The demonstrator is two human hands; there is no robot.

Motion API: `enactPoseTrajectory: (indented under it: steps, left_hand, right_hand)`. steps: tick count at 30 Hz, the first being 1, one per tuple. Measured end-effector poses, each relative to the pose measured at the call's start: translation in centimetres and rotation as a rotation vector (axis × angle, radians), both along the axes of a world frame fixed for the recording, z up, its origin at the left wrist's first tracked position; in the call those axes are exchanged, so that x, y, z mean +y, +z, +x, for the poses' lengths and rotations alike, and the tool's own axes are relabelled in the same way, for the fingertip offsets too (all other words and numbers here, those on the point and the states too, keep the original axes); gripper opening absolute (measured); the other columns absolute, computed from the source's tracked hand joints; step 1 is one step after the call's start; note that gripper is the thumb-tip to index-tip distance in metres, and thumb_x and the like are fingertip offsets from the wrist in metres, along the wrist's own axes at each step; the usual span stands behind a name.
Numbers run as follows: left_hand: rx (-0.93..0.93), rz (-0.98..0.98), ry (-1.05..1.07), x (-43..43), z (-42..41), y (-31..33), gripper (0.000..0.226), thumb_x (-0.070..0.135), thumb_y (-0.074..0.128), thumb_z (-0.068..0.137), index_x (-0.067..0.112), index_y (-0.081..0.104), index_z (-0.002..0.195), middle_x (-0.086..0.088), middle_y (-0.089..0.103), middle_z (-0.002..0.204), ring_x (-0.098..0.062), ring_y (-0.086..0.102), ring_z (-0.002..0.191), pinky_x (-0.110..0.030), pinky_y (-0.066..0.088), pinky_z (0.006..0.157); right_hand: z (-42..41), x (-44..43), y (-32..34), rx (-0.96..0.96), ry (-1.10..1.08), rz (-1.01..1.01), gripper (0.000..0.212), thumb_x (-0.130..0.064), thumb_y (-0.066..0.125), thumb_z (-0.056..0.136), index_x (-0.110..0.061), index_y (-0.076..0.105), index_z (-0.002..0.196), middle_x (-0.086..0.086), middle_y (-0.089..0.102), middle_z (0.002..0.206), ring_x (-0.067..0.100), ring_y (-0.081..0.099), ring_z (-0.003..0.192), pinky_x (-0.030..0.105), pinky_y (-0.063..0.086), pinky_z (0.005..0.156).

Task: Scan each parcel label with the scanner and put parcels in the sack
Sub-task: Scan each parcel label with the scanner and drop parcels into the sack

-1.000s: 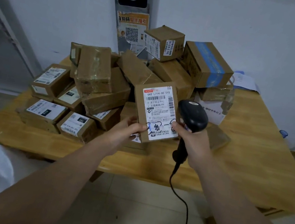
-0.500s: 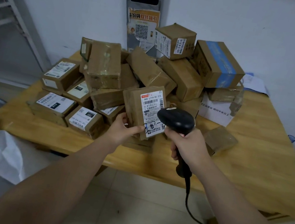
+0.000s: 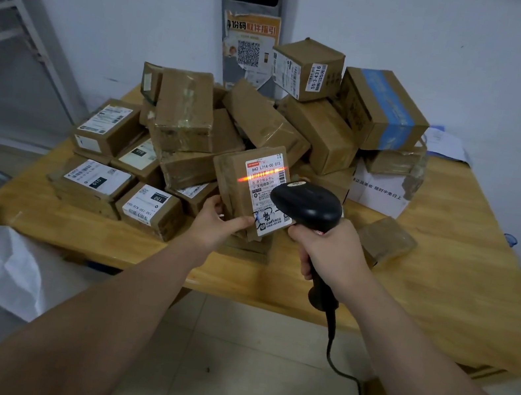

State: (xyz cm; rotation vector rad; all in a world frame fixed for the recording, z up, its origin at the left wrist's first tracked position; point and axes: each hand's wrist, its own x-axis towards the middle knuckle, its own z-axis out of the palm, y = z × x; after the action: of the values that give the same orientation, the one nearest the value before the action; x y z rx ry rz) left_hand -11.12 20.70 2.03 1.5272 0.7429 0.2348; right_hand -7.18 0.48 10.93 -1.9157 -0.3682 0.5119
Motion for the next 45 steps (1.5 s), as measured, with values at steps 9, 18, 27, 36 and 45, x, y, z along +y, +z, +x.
enactPoseTrajectory:
  steps: [9,18,27,36,45]
  left_hand:
    - [0.011,0.032,0.028,-0.2,0.4,-0.8,0.100,0.036,0.087,0.066,0.020,0.030,0.147,-0.001,0.050,0.139,-0.022,0.048,0.126,-0.049,0.041,0.107]
    - [-0.011,0.057,0.017,-1.2,-1.4,-0.3,0.091,0.031,0.081,0.076,0.017,0.027,0.149,0.007,0.047,0.135,-0.016,0.044,0.127,-0.033,0.039,0.102]
    - [-0.208,0.041,0.192,1.2,-10.5,-0.4,0.060,0.036,0.076,0.079,0.032,0.043,0.129,0.002,0.061,0.125,-0.016,0.056,0.118,-0.043,0.047,0.102]
    - [-0.138,0.117,0.589,13.0,-25.9,-2.9,0.068,0.016,0.063,0.092,0.020,0.025,0.149,-0.006,0.059,0.121,-0.004,0.059,0.100,-0.013,0.046,0.078]
    - [0.295,0.135,0.378,23.9,-39.1,-8.0,0.054,-0.006,0.074,0.078,0.013,0.041,0.116,0.006,0.057,0.101,0.005,0.060,0.092,-0.005,0.049,0.064]
  right_hand:
    - [0.5,-1.1,0.2,0.018,-0.009,0.024,0.029,-0.015,0.063,0.087,-0.010,0.055,0.059,0.001,0.050,0.042,0.015,0.049,0.039,0.027,0.046,0.047]
    - [0.3,-0.8,-0.8,0.008,0.049,0.096,0.022,-0.020,0.066,0.089,-0.009,0.062,0.070,0.007,0.056,0.052,0.016,0.054,0.044,0.029,0.048,0.050]
    - [-5.1,6.5,-2.1,0.033,0.221,0.387,0.021,-0.002,0.066,0.087,0.002,0.058,0.068,0.016,0.048,0.054,0.028,0.047,0.049,0.034,0.042,0.054]
    - [-14.5,21.8,-7.6,0.078,0.274,0.258,0.021,-0.006,0.071,0.083,-0.006,0.058,0.067,0.003,0.051,0.051,0.012,0.051,0.046,0.026,0.045,0.053]
    - [-22.3,33.4,-16.8,0.066,0.300,0.046,0.022,-0.017,0.081,0.074,-0.012,0.067,0.091,-0.009,0.065,0.071,0.010,0.060,0.069,0.025,0.045,0.063]
